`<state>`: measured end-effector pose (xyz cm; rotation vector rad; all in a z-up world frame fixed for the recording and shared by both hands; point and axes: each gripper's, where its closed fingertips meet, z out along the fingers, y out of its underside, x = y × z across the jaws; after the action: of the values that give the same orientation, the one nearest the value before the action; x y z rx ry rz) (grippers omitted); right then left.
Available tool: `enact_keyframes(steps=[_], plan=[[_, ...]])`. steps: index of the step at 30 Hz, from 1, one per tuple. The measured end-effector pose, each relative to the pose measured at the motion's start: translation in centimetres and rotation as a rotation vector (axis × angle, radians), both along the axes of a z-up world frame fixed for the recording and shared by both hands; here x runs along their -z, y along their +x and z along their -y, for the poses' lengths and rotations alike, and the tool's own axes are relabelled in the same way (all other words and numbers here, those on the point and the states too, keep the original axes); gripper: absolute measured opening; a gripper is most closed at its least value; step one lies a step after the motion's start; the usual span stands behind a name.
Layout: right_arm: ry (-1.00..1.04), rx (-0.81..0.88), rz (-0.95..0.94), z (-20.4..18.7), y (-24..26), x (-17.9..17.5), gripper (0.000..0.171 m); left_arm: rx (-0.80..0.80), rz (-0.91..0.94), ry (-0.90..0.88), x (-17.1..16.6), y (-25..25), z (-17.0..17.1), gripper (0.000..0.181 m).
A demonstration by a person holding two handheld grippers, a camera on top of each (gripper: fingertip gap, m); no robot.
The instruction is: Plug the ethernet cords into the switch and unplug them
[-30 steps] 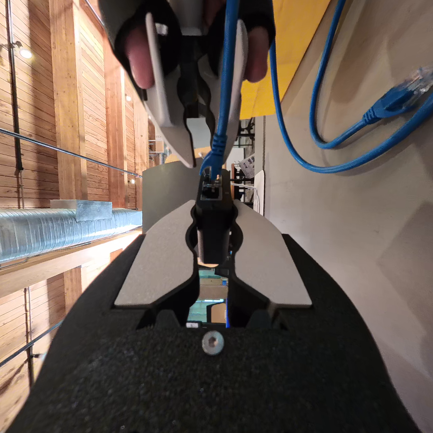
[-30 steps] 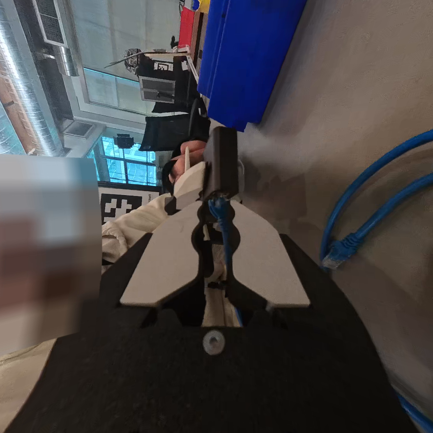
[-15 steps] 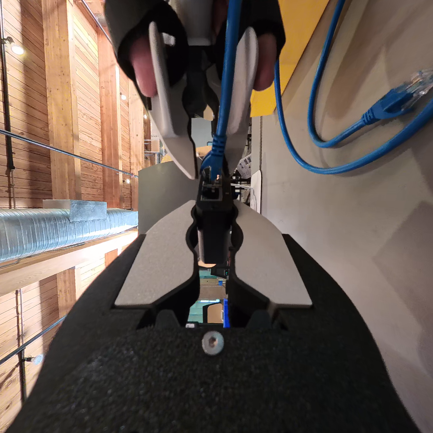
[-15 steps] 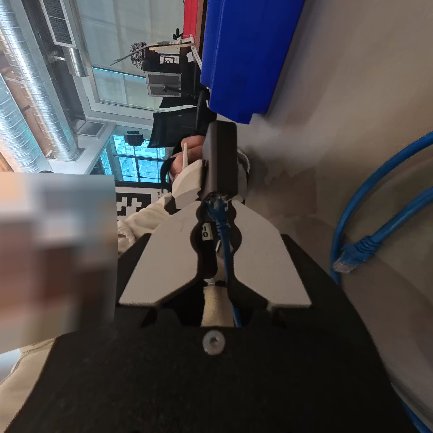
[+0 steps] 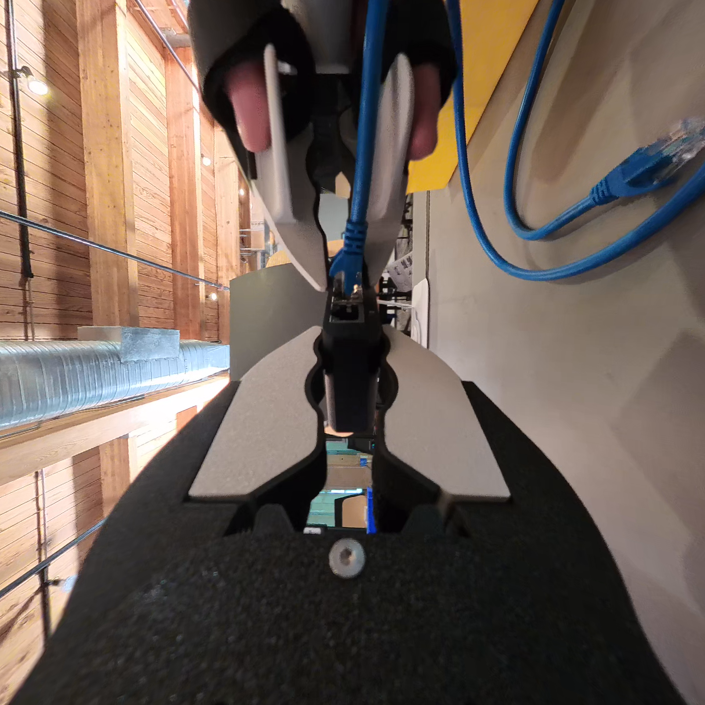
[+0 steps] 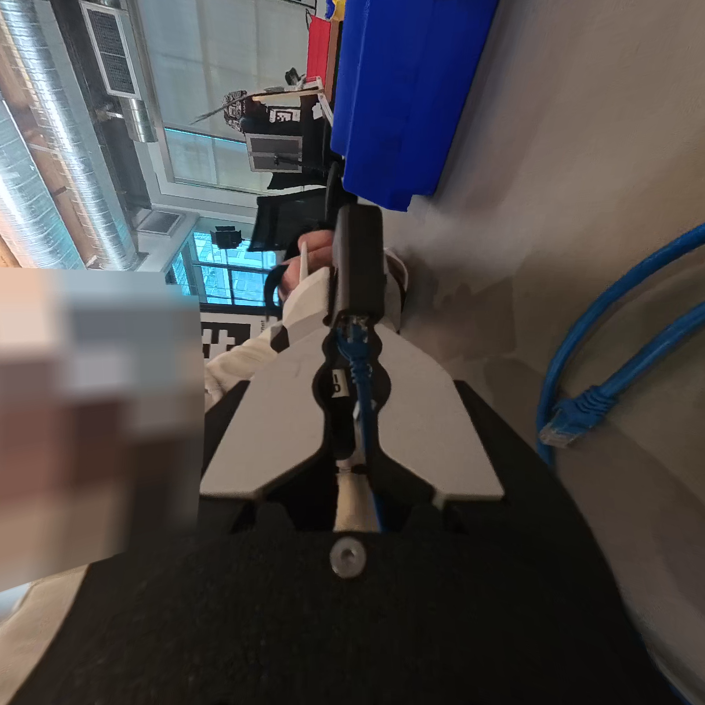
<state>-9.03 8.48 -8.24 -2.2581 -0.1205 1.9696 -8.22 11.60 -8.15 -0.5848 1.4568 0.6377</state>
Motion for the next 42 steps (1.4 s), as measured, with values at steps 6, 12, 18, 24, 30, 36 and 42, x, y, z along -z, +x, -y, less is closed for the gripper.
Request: enact_keyframes(steps=[6, 12, 18, 24, 30, 36, 42], plan=[[0.133, -0.045, 0.084, 0.2, 0.0, -0.4, 0.013, -0.008, 0.009, 0.055, -0.7, -0.1, 0.5, 0.023], [0.172, 0.000, 0.126, -0.5, 0.1, -0.1, 0.013, -0.028, -0.001, 0.036, -0.3, -0.2, -0.1, 0.023], [0.415, -0.002, 0.310, -0.7, 0.4, -0.3, 0.020, -0.021, -0.001, -0.005, 0.0, -0.3, -0.4, 0.023], [0.949, 0.032, 0.742, -1.2, 0.8, 0.3, 0.017, -0.037, -0.001, -0.057, 0.5, -0.5, -0.9, 0.023], [1.107, 0.047, 0.932, -1.8, 0.9, 1.3, 0.012, -0.027, -0.020, -0.073, 1.0, -0.5, -1.1, 0.024], [1.006, -0.015, 0.851, -0.2, 2.0, 1.7, 0.013, 0.023, -0.037, -0.159, 1.8, 0.2, 0.4, 0.025], [0.979, -0.070, 0.824, 0.9, 2.5, 1.3, 0.013, 0.081, -0.001, -0.253, 1.7, 0.7, 1.6, 0.025]])
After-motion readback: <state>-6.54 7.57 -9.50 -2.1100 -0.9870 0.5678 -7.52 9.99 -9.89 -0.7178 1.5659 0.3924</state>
